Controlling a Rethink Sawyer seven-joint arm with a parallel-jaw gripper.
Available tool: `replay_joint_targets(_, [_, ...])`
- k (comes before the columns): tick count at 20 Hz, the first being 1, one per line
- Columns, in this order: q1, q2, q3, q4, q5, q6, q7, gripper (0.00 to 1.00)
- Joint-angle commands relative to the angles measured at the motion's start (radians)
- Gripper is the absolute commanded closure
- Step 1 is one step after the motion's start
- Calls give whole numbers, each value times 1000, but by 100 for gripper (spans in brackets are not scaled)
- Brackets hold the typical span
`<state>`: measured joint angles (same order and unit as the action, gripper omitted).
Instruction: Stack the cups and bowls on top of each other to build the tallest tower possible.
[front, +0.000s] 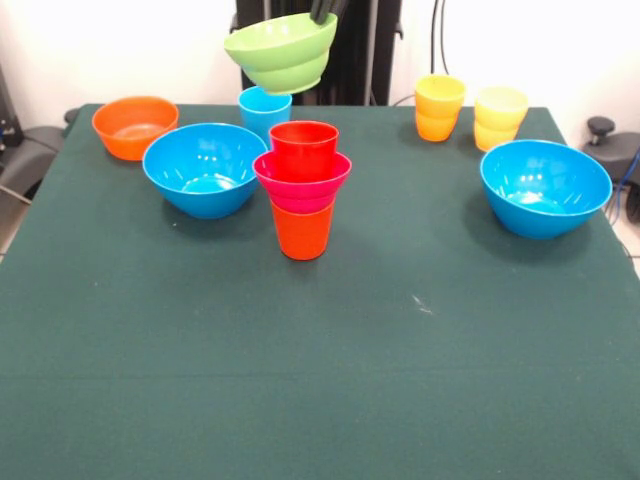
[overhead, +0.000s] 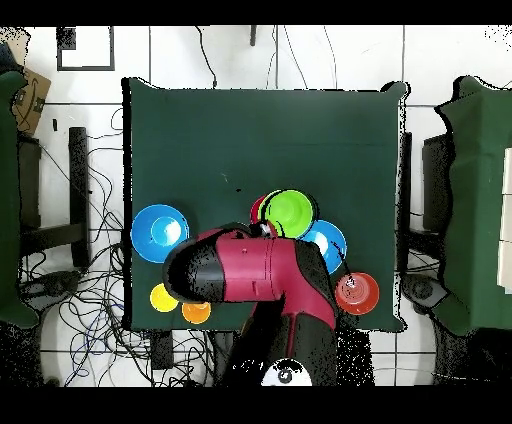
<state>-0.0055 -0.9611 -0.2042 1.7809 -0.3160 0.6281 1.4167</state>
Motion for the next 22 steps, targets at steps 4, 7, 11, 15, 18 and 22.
replay_joint_targets(4, [4,75,69,-23,1,-68,156,100])
replay_joint_targets(7, [12,82,63,-31,-2,-77,167,100])
replay_joint_targets(11, [20,87,59,-38,1,-95,177,100])
replay_joint_targets(15, [27,93,58,-42,6,-105,187,100])
replay_joint_targets(18, [36,99,54,-45,8,-114,196,100])
replay_joint_targets(22, [44,106,47,-49,8,-124,202,100])
